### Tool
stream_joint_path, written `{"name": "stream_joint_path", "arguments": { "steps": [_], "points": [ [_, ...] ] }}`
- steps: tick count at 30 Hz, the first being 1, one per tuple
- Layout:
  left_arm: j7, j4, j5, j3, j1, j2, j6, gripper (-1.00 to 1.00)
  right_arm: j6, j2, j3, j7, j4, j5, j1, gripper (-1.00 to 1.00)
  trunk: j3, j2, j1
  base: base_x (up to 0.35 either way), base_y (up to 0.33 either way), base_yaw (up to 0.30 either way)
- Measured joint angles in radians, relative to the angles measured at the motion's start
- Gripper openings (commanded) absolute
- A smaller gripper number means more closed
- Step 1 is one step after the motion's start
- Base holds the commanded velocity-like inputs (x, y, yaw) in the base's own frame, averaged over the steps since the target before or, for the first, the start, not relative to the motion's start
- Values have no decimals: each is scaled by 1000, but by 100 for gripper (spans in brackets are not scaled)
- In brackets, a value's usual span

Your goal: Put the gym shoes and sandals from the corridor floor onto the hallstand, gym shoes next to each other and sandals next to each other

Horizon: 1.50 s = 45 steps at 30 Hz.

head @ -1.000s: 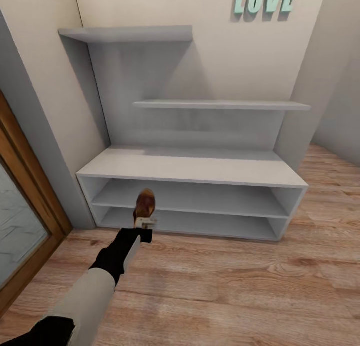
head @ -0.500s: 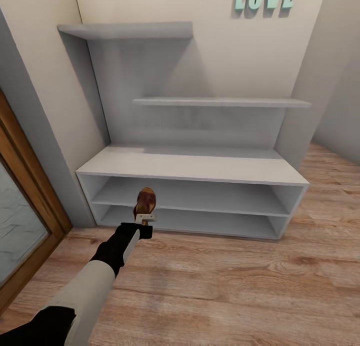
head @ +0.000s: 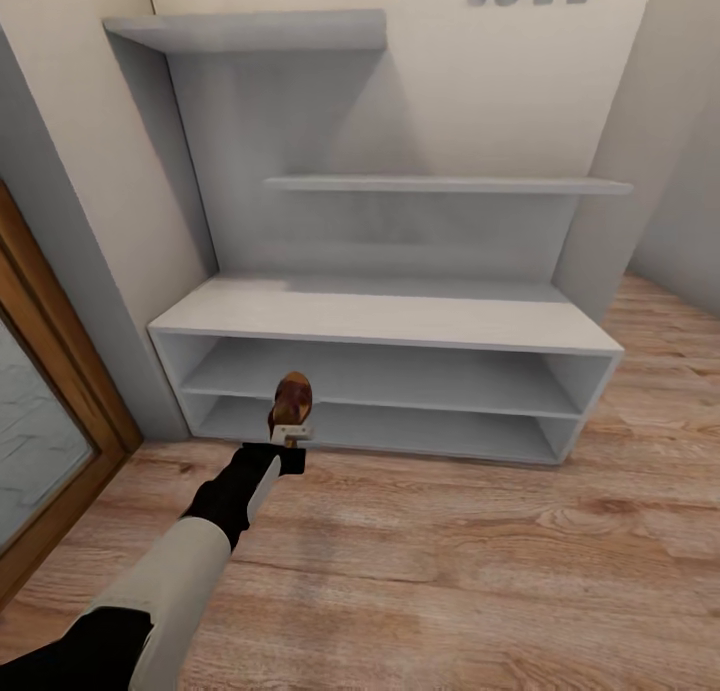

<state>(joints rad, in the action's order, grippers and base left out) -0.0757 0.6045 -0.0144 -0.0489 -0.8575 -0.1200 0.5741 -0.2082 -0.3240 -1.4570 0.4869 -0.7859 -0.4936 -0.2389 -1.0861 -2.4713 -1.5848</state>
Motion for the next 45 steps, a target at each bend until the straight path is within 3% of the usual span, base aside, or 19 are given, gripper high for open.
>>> {"name": "stream_joint_path", "arguments": {
  "steps": [4, 13, 26, 39, 45],
  "points": [
    [0, 0, 0, -1, 1, 0, -1, -100, 0, 0, 0, 0, -8, -1, 0, -100, -19, -28, -15, 0, 0, 0],
    [1, 0, 0, -1, 5, -1, -3, -100, 0, 0, 0, 0, -10, -1, 0, -100, -67, -30, -20, 0, 0, 0],
    [1, 6, -1, 3, 9, -5, -4, -100, -1, 2, 1, -2, -16, -2, 0, -100, -70, -30, -19, 15, 0, 0],
    [1, 11, -1, 2, 10, -4, -11, -100, -1, 2, 1, -2, -18, -3, 0, -100, -70, -30, -19, 279, -107, 0],
    [1, 14, -1, -19, 10, -2, -8, -100, -2, 2, 0, -2, -18, -3, 0, -100, -70, -31, -19, 325, -66, 0]
  ]
}}
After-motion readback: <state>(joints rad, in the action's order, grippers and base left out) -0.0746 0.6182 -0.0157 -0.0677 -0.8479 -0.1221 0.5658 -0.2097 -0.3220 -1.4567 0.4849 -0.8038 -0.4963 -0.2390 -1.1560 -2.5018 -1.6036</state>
